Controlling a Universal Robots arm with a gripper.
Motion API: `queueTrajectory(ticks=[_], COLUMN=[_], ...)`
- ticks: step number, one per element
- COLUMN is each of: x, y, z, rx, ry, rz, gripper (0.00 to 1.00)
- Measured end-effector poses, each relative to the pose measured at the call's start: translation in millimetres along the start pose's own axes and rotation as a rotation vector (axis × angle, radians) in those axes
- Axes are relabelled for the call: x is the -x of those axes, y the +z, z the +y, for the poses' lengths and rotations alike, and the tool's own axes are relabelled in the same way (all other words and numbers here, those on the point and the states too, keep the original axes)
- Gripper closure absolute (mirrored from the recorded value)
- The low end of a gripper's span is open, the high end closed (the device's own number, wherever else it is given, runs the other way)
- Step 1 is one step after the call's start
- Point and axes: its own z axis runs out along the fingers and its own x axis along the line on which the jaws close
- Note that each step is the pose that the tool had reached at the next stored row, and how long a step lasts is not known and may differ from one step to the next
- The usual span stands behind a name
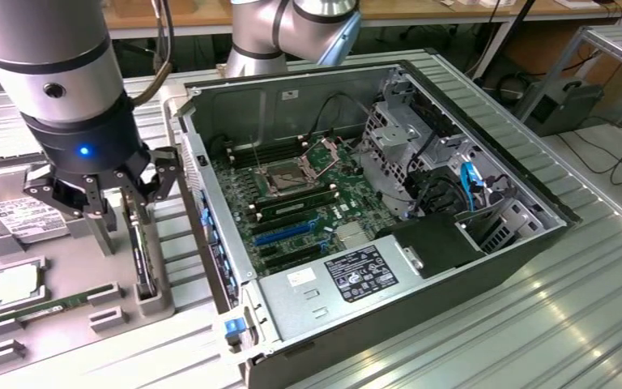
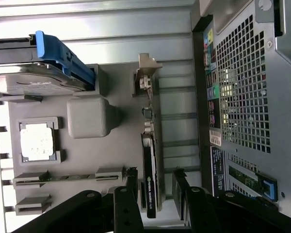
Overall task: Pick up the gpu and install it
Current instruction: 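Pick up the gpu and move the gpu toward the slot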
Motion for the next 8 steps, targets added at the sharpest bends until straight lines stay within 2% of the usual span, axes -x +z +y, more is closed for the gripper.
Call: queueTrajectory(ticks=[5, 8], x=[-0.2, 0.3], y=[9.6, 13.5], z=[-0.4, -0.5], rx=[0.0001, 0.0013], ry=[0.000, 0.000], rz=[0.0025, 0.0075], gripper=[0.58, 0.58])
